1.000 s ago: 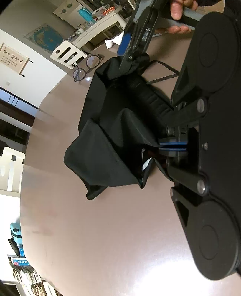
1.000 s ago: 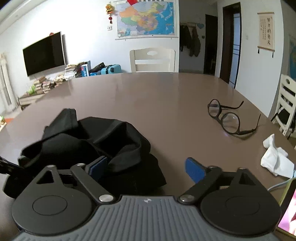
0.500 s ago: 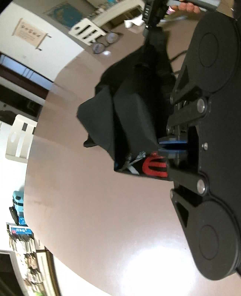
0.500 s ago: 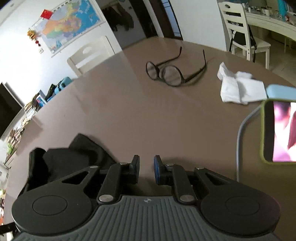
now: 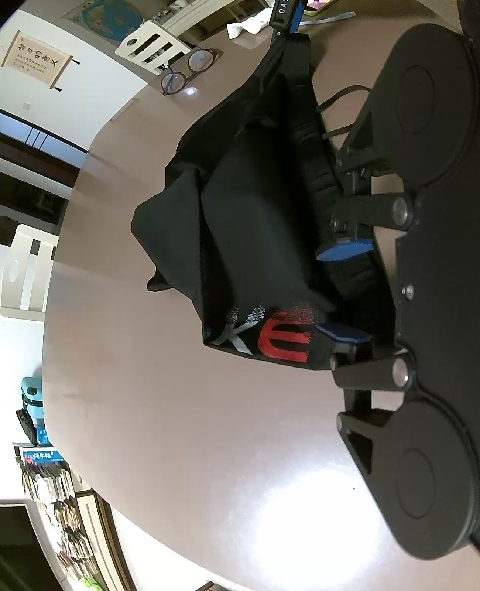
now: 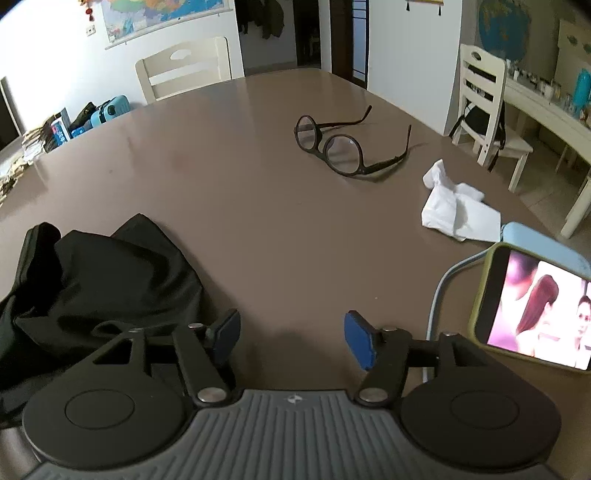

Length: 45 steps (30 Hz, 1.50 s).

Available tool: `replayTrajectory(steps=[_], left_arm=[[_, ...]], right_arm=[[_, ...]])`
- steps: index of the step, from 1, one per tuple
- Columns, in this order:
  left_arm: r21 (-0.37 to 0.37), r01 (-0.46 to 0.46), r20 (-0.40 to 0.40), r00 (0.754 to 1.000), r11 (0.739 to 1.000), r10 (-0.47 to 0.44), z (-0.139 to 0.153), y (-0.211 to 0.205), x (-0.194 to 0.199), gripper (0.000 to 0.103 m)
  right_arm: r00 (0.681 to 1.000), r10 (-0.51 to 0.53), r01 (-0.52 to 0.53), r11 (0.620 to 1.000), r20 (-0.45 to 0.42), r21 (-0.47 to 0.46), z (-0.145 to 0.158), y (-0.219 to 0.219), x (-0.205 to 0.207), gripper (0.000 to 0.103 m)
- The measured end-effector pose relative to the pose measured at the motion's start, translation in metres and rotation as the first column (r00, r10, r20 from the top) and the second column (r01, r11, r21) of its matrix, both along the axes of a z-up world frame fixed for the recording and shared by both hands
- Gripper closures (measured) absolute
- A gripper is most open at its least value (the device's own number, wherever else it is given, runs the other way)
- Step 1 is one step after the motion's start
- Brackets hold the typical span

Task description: Fold clothes

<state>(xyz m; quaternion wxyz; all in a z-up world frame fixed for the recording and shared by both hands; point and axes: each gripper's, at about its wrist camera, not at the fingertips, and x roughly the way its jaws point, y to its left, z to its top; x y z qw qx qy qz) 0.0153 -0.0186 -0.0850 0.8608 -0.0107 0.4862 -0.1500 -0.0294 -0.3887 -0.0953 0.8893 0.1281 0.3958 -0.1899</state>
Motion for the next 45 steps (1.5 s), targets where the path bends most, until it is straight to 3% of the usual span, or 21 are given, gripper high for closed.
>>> replayTrajectory(steps=[7, 26, 30, 31, 34, 36, 41, 43, 45], left_arm=[[0.004, -0.007, 0.003, 1.000, 1.000, 0.007, -0.002, 0.002, -0.001, 0.056], [0.000, -0.023, -0.007, 1.000, 1.000, 0.023, -0.001, 0.003, 0.002, 0.052], [-0.029, -0.054, 0.025, 0.998, 0.998, 0.055, 0.006, 0.009, 0.002, 0.052], [-0.050, -0.066, 0.036, 0.997, 0.997, 0.068, 0.010, 0.012, 0.003, 0.049], [-0.090, -0.089, 0.040, 0.995, 0.992, 0.093, 0.010, 0.017, 0.005, 0.012], [-0.112, -0.096, 0.055, 0.993, 0.989, 0.103, 0.010, 0.018, 0.005, 0.012], [-0.116, -0.071, 0.036, 0.996, 0.991, 0.075, 0.007, 0.009, 0.011, 0.011], [-0.102, -0.044, 0.027, 0.999, 0.994, 0.047, 0.004, -0.001, 0.015, 0.010], [-0.082, -0.020, 0.013, 1.000, 0.996, 0.021, 0.000, -0.010, 0.017, 0.009]], right_arm=[[1.000, -0.005, 0.005, 0.999, -0.013, -0.032, 0.003, -0.001, 0.000, 0.029], [0.999, -0.011, 0.009, 0.998, -0.043, -0.065, 0.003, -0.003, 0.003, 0.025], [1.000, -0.018, 0.017, 0.998, -0.019, -0.068, 0.006, -0.003, 0.000, 0.025], [1.000, -0.022, 0.022, 0.998, 0.002, -0.066, 0.009, -0.003, -0.002, 0.025], [0.995, -0.022, 0.020, 0.999, 0.101, 0.028, 0.016, -0.009, -0.012, 0.025], [0.985, -0.007, -0.010, 0.995, 0.172, 0.100, 0.019, -0.011, -0.019, 0.025], [0.963, 0.072, -0.105, 0.987, 0.261, 0.118, 0.025, -0.003, -0.024, 0.024], [0.963, 0.093, -0.121, 0.987, 0.252, 0.101, 0.024, 0.001, -0.021, 0.016], [0.970, 0.122, -0.145, 0.985, 0.208, 0.096, 0.017, 0.005, -0.014, 0.016]])
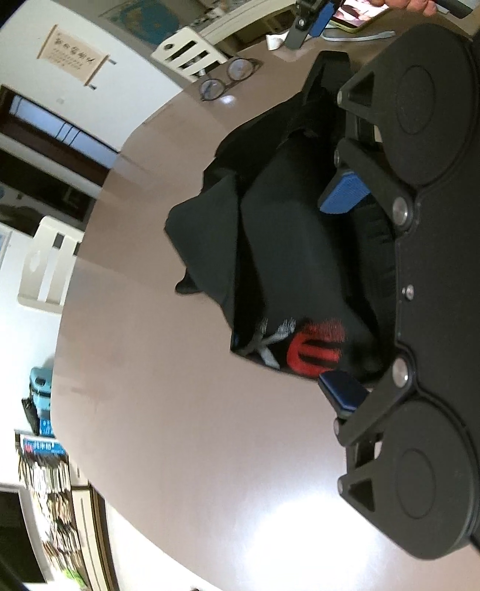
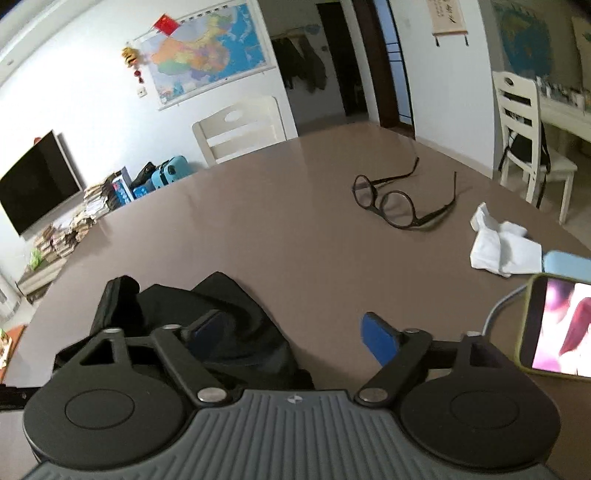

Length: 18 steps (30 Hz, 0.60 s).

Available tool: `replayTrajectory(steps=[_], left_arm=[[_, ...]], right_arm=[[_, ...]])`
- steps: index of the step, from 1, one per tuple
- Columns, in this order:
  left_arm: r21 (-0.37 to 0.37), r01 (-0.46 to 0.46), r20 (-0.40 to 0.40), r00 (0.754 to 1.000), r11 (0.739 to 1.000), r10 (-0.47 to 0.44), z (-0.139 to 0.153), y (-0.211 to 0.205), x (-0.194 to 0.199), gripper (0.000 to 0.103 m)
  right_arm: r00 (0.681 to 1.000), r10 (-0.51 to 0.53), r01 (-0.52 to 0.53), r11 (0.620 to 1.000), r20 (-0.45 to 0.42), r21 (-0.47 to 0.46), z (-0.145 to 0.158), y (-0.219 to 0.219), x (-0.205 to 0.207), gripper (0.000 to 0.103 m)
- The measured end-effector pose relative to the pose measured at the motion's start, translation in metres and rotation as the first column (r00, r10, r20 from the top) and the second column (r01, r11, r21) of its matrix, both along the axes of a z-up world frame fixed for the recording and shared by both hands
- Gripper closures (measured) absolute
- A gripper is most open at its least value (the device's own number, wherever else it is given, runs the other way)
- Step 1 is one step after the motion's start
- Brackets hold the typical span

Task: Fold clothes
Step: 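Grasp the garment edge with the left gripper and lift it up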

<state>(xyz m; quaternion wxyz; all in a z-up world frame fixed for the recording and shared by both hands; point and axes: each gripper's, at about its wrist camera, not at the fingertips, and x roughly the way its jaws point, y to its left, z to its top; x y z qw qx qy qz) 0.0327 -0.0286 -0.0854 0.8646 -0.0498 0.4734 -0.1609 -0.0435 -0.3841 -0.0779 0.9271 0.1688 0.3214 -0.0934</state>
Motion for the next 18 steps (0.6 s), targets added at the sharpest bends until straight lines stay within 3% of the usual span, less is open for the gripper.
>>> replayTrajectory(steps=[5, 8, 10, 12, 13, 14, 16, 18], left_arm=[[0.079, 0.068, -0.029, 0.997, 0.995, -0.066, -0.010, -0.020, 0.000, 0.004], [0.134, 0.089, -0.025, 0.996, 0.987, -0.087, -0.014, -0.032, -0.001, 0.001], [0.116, 0.085, -0.009, 0.996, 0.990, -0.084, -0.015, -0.036, 0.000, 0.002], [0.090, 0.086, 0.017, 0.996, 0.992, -0.088, -0.013, -0.039, 0.001, 0.036], [0.070, 0.095, 0.013, 0.995, 0.993, -0.096, -0.012, -0.039, 0.003, 0.079], [0.049, 0.104, 0.008, 0.994, 0.993, -0.105, -0.010, -0.039, 0.006, 0.095], [-0.069, 0.090, 0.002, 0.996, 0.994, -0.090, -0.006, -0.030, 0.010, 0.095], [-0.124, 0.085, 0.041, 0.996, 0.989, -0.081, 0.007, -0.024, 0.008, 0.095]], right_arm=[[0.994, 0.080, -0.085, 0.995, -0.071, -0.059, -0.018, 0.015, 0.009, 0.021], [0.990, 0.090, -0.096, 0.994, -0.104, -0.053, -0.028, 0.020, 0.010, 0.050], [0.992, 0.087, -0.087, 0.996, -0.093, -0.004, -0.029, 0.018, 0.010, 0.075], [0.993, 0.097, -0.091, 0.993, -0.073, 0.071, -0.028, 0.013, 0.010, 0.085], [0.993, 0.105, -0.098, 0.990, -0.062, 0.105, -0.026, 0.011, 0.011, 0.089], [0.993, 0.108, -0.100, 0.987, -0.057, 0.122, -0.025, 0.010, 0.010, 0.090], [0.993, 0.114, -0.110, 0.967, -0.005, 0.232, -0.016, 0.003, 0.007, 0.091], [0.992, 0.115, -0.125, 0.939, 0.047, 0.320, -0.006, -0.002, 0.005, 0.091]])
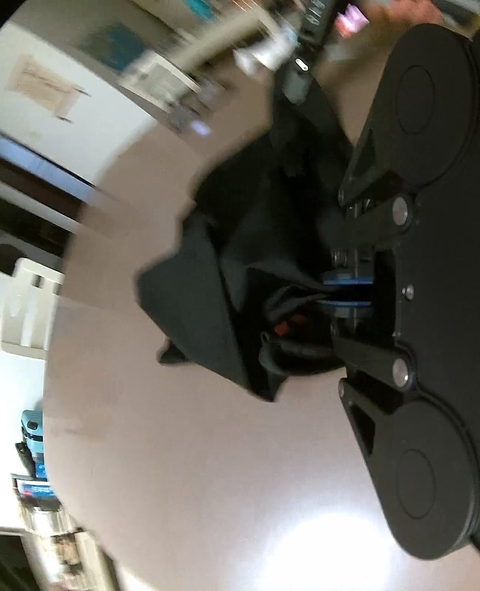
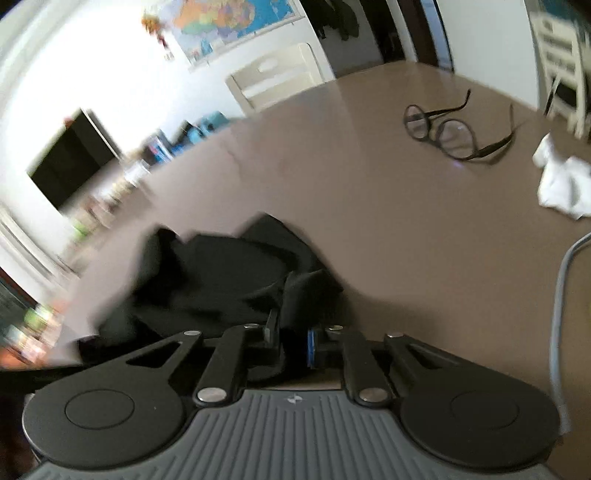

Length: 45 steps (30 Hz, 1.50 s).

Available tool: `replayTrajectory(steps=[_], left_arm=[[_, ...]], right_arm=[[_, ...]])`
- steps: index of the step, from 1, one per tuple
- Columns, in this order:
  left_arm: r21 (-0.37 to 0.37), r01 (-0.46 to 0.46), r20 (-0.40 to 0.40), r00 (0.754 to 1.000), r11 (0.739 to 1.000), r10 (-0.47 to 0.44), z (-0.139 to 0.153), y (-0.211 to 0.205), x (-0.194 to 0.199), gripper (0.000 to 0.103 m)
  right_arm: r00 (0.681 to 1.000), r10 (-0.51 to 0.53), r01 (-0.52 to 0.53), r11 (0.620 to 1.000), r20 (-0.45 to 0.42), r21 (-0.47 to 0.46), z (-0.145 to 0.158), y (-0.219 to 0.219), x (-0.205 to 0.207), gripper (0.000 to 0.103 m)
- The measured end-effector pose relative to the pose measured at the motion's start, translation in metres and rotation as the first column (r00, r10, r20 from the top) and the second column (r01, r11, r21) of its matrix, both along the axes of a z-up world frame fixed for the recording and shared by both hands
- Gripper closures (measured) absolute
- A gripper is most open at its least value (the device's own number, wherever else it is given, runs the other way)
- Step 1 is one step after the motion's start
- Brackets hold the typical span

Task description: Fold clothes

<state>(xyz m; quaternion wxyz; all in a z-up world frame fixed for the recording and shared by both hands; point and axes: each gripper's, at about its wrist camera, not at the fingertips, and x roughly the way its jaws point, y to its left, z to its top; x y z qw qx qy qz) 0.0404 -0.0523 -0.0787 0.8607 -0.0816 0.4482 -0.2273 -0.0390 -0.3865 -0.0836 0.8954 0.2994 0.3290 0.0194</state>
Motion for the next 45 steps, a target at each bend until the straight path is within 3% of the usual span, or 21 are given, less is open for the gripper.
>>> replayTrajectory(steps=[4, 7, 10, 13, 14, 18, 19, 20, 22, 26, 28, 30, 32, 34, 37, 39, 40, 41, 42, 43, 45], left_arm=[[-0.092, -0.014, 0.078, 0.997, 0.996, 0.022, 0.037, 0.011, 0.013, 0.095], [-0.105, -0.028, 0.201, 0.978, 0.994, 0.049, 0.087, 0.013, 0.045, 0.095], [-0.191, -0.023, 0.366, 0.926, 0.981, 0.093, 0.158, 0.024, 0.048, 0.094], [-0.216, -0.030, 0.432, 0.893, 0.976, 0.123, 0.194, 0.036, 0.036, 0.094], [-0.227, -0.037, 0.406, 0.905, 0.973, 0.129, 0.193, 0.040, 0.034, 0.094], [-0.202, -0.044, 0.278, 0.955, 0.978, 0.101, 0.152, 0.048, 0.008, 0.094], [-0.168, -0.043, 0.233, 0.969, 0.985, 0.082, 0.132, 0.049, -0.006, 0.094], [-0.162, -0.045, 0.215, 0.973, 0.986, 0.079, 0.125, 0.052, -0.010, 0.094], [-0.126, -0.078, 0.077, 0.993, 0.989, 0.088, 0.080, 0.058, -0.030, 0.094], [-0.096, -0.152, -0.131, 0.982, 0.984, 0.139, 0.013, 0.080, -0.052, 0.094], [-0.101, -0.154, -0.154, 0.978, 0.983, 0.137, -0.002, 0.085, -0.062, 0.093], [-0.115, -0.188, -0.155, 0.973, 0.975, 0.169, -0.010, 0.093, -0.063, 0.076], [-0.153, -0.223, -0.171, 0.966, 0.963, 0.196, -0.014, 0.102, -0.063, 0.026], [-0.229, -0.307, -0.229, 0.939, 0.924, 0.256, -0.025, 0.121, -0.073, 0.003], [-0.292, -0.370, -0.278, 0.915, 0.882, 0.292, -0.033, 0.134, -0.082, 0.003], [-0.276, -0.360, -0.261, 0.921, 0.891, 0.290, -0.036, 0.130, -0.079, 0.006], [-0.262, -0.344, -0.248, 0.927, 0.902, 0.282, -0.036, 0.124, -0.079, 0.021], [-0.247, -0.329, -0.236, 0.933, 0.912, 0.272, -0.036, 0.117, -0.078, 0.057], [-0.230, -0.315, -0.231, 0.937, 0.921, 0.263, -0.035, 0.113, -0.078, 0.075], [-0.210, -0.301, -0.242, 0.938, 0.930, 0.249, -0.038, 0.107, -0.071, 0.102], [-0.255, -0.308, -0.238, 0.939, 0.917, 0.249, -0.032, 0.104, -0.061, 0.102]], right_arm=[[0.999, 0.001, -0.006, 0.990, 0.035, 0.142, 0.018, -0.007, 0.010, 0.092], [0.998, 0.019, -0.028, 0.990, 0.060, 0.139, 0.034, -0.009, 0.037, 0.093], [0.960, -0.029, -0.008, 0.991, 0.280, 0.130, 0.107, -0.016, 0.063, 0.093], [0.889, -0.083, 0.001, 0.984, 0.451, 0.178, 0.158, -0.022, 0.054, 0.093], [0.874, -0.102, 0.000, 0.978, 0.475, 0.209, 0.167, -0.025, 0.048, 0.093], [0.915, -0.120, 0.004, 0.957, 0.385, 0.289, 0.149, -0.026, 0.030, 0.093], [0.956, -0.108, 0.018, 0.950, 0.271, 0.313, 0.121, -0.022, 0.017, 0.093], [0.975, -0.089, 0.018, 0.946, 0.205, 0.325, 0.102, -0.019, 0.008, 0.093], [0.995, -0.065, 0.033, 0.939, 0.080, 0.343, 0.067, -0.014, -0.008, 0.093], [0.990, -0.084, 0.119, 0.923, -0.110, 0.366, 0.015, -0.007, -0.029, 0.093], [0.978, -0.091, 0.159, 0.905, -0.186, 0.393, -0.005, -0.006, -0.036, 0.093], [0.976, -0.096, 0.168, 0.904, -0.196, 0.393, -0.007, -0.004, -0.040, 0.093], [0.976, -0.091, 0.163, 0.908, -0.198, 0.385, -0.006, -0.001, -0.044, 0.093], [0.976, -0.086, 0.158, 0.913, -0.202, 0.377, -0.005, 0.001, -0.046, 0.093], [0.971, -0.088, 0.166, 0.917, -0.223, 0.363, -0.005, 0.003, -0.052, 0.093], [0.966, -0.090, 0.175, 0.916, -0.241, 0.361, -0.010, 0.001, -0.049, 0.093], [0.964, -0.091, 0.179, 0.917, -0.248, 0.357, -0.010, -0.004, -0.050, 0.093], [0.964, -0.091, 0.178, 0.918, -0.249, 0.355, -0.013, -0.005, -0.049, 0.093], [0.965, -0.086, 0.172, 0.921, -0.248, 0.350, -0.015, -0.006, -0.045, 0.093], [0.965, -0.084, 0.169, 0.922, -0.247, 0.347, -0.015, -0.006, -0.043, 0.093], [0.967, -0.082, 0.163, 0.926, -0.241, 0.340, -0.015, -0.005, -0.036, 0.093]])
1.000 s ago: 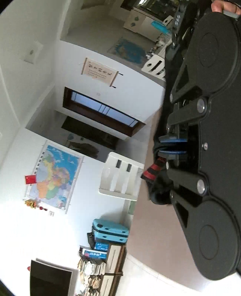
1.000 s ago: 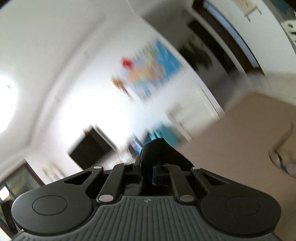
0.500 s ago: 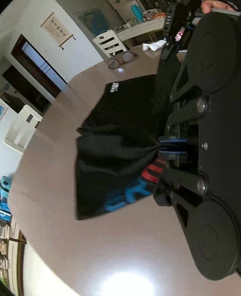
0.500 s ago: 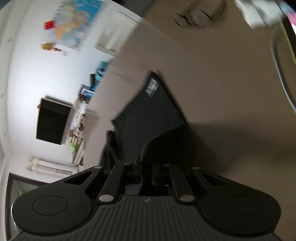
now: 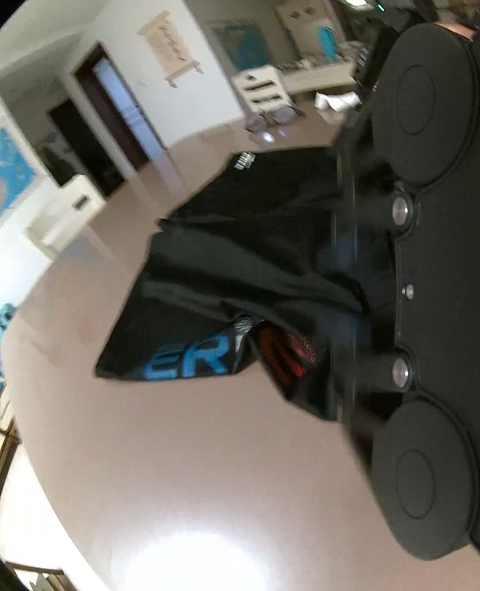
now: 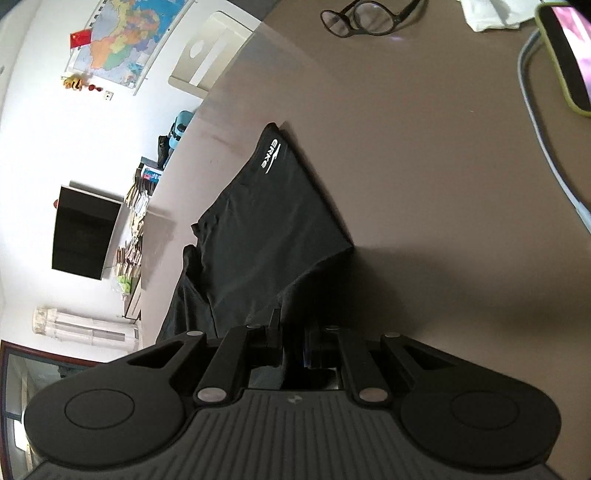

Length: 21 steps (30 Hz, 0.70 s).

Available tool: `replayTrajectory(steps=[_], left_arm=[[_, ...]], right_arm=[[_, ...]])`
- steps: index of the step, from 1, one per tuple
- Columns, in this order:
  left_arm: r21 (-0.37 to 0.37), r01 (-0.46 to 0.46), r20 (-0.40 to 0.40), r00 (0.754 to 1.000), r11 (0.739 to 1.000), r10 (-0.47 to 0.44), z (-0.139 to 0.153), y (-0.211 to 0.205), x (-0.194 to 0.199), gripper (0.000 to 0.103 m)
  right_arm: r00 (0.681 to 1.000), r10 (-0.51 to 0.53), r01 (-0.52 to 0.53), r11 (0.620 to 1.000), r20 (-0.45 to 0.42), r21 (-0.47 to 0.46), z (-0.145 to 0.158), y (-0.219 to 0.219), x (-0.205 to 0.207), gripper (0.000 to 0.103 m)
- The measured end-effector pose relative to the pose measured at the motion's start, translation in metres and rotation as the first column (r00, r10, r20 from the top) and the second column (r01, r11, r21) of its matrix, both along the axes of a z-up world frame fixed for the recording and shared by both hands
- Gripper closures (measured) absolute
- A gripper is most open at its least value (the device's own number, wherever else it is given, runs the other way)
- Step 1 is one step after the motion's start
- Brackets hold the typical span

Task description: Fold clothes

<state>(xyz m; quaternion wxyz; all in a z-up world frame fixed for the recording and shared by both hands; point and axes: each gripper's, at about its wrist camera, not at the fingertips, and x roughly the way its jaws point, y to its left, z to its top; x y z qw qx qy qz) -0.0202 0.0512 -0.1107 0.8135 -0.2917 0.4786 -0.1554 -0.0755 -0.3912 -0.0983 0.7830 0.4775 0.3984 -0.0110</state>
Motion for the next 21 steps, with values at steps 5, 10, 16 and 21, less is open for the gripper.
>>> replayTrajectory(steps=[5, 10, 16, 21], left_arm=[[-0.011, -0.003, 0.262, 0.965, 1.000, 0.006, 0.077, -0.008, 0.053, 0.102], [-0.021, 0.012, 0.444, 0.896, 1.000, -0.001, 0.176, -0.006, 0.083, 0.078], [0.018, 0.018, 0.145, 0.989, 1.000, -0.020, 0.097, -0.015, 0.054, 0.011], [-0.051, 0.089, -0.055, 0.994, 0.995, -0.092, 0.023, -0.042, 0.013, 0.011]], right_arm=[[0.987, 0.053, -0.039, 0.994, 0.154, -0.098, 0.046, 0.002, 0.046, 0.093], [0.917, 0.100, -0.045, 0.988, 0.386, -0.151, 0.137, 0.003, 0.081, 0.093], [0.941, 0.072, -0.028, 0.990, 0.332, -0.136, 0.128, 0.000, 0.074, 0.093], [0.976, 0.051, -0.024, 0.991, 0.211, -0.132, 0.096, -0.009, 0.073, 0.093]])
